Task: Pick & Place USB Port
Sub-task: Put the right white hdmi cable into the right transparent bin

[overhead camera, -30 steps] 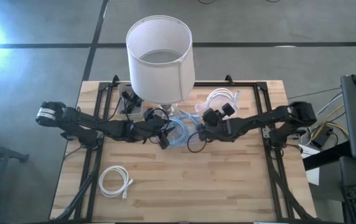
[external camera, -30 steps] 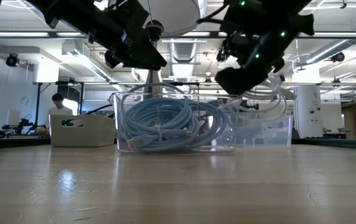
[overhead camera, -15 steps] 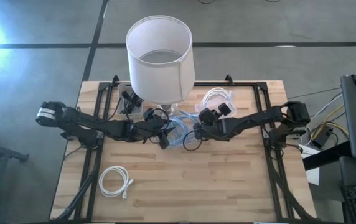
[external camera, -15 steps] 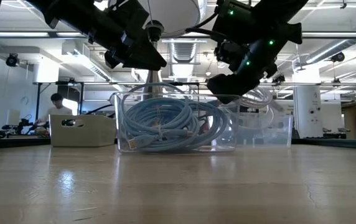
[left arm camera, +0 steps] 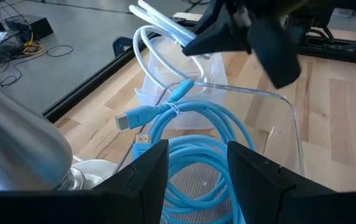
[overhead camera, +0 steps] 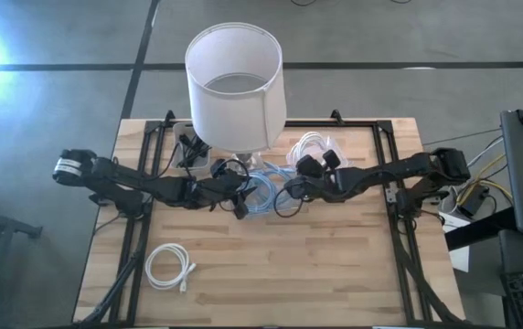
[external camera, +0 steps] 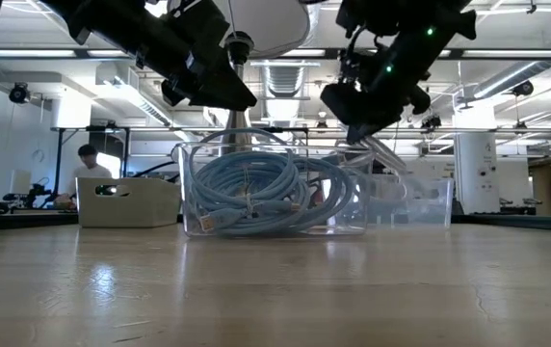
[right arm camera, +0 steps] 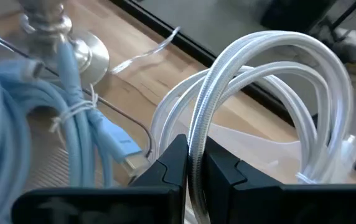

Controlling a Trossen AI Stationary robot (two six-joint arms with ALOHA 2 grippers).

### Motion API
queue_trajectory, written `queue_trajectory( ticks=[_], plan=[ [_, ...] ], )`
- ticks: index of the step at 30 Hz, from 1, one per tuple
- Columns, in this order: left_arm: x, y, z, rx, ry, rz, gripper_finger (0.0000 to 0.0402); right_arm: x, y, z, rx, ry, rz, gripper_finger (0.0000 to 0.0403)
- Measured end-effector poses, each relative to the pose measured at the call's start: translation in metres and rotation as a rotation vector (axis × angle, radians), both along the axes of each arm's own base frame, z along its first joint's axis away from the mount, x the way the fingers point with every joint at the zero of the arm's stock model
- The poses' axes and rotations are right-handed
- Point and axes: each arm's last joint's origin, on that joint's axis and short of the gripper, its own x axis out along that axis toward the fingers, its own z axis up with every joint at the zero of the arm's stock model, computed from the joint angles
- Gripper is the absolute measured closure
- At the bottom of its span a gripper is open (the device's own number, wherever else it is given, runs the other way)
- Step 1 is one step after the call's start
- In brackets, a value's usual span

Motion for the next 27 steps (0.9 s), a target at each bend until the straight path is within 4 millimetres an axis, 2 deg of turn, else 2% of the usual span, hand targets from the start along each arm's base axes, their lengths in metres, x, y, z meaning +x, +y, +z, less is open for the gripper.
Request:
queue_trajectory(
  ticks=[8,17,27],
  plan=[
    [0.000,0.000,0.000,0.001,0.001,-0.001,0.0234,-0.005,-0.001,0.009,0.060,-0.131,-0.076,0.0374],
    [0.000,0.000,-0.001,0.002,0.007,0.000,0.0234,-0.008,-0.002,-0.019,0.080,-0.125,-0.159,0.0374],
    [0.000,0.000,-0.001,0.002,0.007,-0.001,0.0234,-0.010,-0.007,-0.021,0.073,-0.172,-0.223,0.0374]
  ],
)
